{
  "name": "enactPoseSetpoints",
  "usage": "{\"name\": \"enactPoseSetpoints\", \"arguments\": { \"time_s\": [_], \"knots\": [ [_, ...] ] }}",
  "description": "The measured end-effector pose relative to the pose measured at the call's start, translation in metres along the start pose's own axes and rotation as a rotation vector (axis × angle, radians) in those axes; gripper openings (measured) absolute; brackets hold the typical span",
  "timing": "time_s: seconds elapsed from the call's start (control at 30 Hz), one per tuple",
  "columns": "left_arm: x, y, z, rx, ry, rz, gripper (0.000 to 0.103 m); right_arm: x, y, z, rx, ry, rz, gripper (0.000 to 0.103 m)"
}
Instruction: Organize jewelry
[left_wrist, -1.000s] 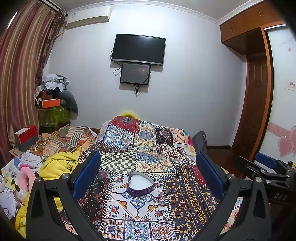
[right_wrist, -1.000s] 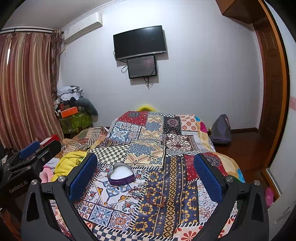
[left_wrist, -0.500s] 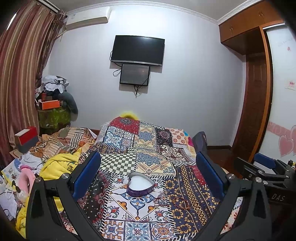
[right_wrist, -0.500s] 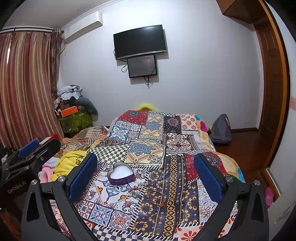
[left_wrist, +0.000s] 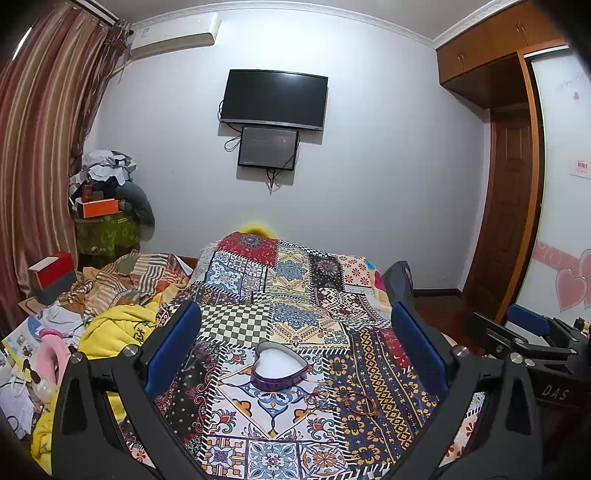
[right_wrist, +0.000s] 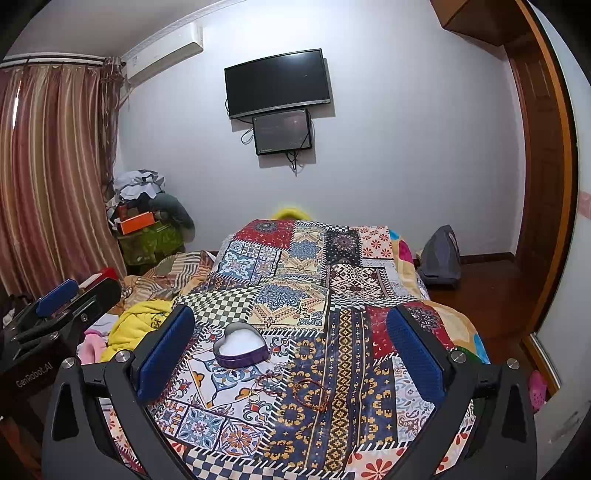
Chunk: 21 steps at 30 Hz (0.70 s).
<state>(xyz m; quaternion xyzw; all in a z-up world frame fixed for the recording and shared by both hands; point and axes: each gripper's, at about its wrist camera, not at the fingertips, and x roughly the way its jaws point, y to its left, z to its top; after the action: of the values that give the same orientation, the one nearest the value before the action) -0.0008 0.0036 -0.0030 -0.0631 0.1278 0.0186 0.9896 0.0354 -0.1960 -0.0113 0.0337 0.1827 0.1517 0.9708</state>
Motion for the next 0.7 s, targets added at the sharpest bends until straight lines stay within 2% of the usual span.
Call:
{"name": "enactPoseSetpoints", "arguments": {
  "time_s": [0.7],
  "knots": [
    [0.0071,-0.001,-0.0001,0.008,0.019,-0.001,0.103,0.0072,-0.0039,-0.0008,0.006,0.027,-0.01,0.103]
  ]
}}
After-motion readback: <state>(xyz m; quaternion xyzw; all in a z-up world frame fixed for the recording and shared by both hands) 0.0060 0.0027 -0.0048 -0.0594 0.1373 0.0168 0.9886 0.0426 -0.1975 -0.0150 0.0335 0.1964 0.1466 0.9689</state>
